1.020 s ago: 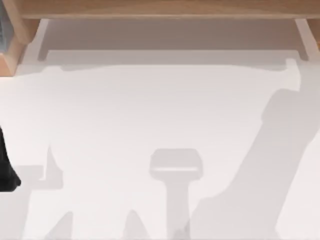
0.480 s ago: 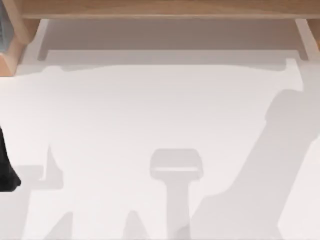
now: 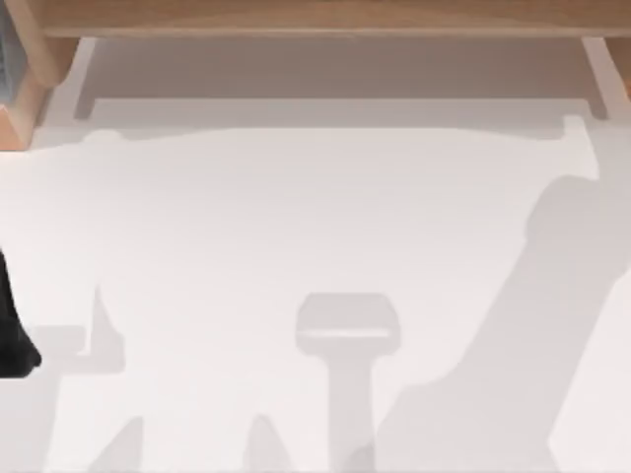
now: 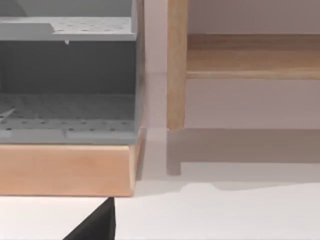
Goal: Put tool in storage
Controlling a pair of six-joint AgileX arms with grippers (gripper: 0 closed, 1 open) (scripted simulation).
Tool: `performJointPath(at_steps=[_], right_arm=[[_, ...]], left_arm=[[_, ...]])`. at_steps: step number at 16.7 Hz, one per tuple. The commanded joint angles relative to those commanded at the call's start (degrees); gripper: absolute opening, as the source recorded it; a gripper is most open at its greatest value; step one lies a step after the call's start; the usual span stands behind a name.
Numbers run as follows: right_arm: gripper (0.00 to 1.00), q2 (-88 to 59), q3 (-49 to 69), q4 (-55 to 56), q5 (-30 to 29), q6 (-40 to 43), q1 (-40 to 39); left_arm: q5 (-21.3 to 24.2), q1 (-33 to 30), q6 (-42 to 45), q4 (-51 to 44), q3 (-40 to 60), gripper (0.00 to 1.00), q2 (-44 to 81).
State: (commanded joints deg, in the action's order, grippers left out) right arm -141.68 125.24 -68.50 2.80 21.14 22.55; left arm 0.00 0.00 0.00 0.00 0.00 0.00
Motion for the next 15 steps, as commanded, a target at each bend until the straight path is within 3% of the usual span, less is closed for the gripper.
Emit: performJointPath(at_steps=[3,4,15], right_arm=[[0.98,0.0,0.0,0.0,0.0,0.0,0.0],[1.0,0.0,0.0,0.0,0.0,0.0,0.0],[1.0,1.7,-0.8,1.4,0.4,0.0,-0.2]], left_arm=[[0.0,0.0,0.0,0.0,0.0,1.0,0.0],[0.0,0.0,0.0,0.0,0.0,1.0,0.0],[0.0,0.0,0.0,0.0,0.0,1.0,0.0]])
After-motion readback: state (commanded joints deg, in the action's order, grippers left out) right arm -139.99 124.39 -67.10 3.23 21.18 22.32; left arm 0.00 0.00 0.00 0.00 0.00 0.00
